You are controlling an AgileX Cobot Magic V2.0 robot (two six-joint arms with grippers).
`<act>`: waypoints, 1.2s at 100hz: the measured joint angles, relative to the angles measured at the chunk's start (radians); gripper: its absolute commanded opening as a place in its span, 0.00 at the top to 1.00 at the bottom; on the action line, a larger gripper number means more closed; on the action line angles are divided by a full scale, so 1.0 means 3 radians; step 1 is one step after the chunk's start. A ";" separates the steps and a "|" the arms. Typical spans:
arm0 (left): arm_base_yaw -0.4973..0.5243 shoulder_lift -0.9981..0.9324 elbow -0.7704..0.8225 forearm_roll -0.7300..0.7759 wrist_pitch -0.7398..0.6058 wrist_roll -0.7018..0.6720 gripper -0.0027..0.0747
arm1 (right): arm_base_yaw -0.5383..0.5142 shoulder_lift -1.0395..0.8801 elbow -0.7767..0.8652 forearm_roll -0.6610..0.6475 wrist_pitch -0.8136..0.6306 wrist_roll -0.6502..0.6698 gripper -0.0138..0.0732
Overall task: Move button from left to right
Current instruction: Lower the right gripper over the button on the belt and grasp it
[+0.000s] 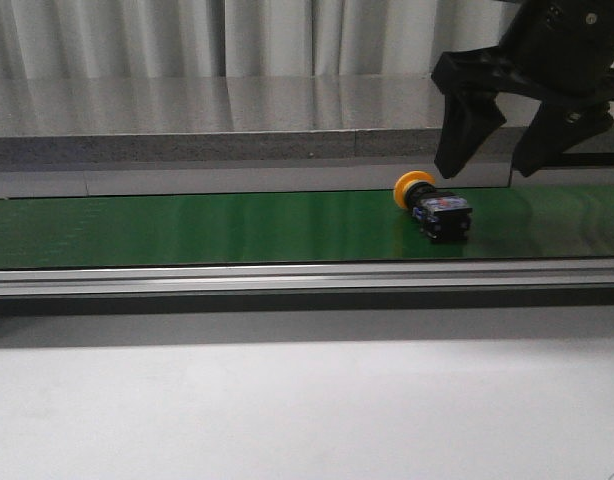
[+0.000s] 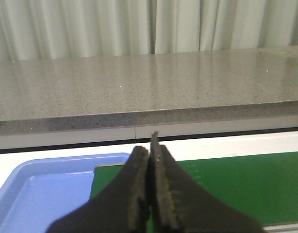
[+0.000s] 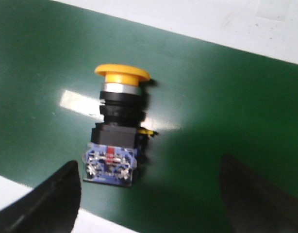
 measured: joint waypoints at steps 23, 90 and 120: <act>0.0000 0.0000 0.0000 0.0000 0.0000 0.0000 0.99 | 0.0000 0.0154 -0.0050 -0.0008 -0.0081 0.0000 0.17; 0.0000 0.0000 0.0000 0.0000 0.0000 0.0000 0.99 | 0.0000 0.0388 -0.0058 -0.0023 0.0055 -0.0006 0.66; 0.0000 0.0000 0.0000 0.0000 0.0000 0.0000 0.99 | -0.0092 0.0262 -0.0066 -0.0097 0.0207 -0.0006 0.67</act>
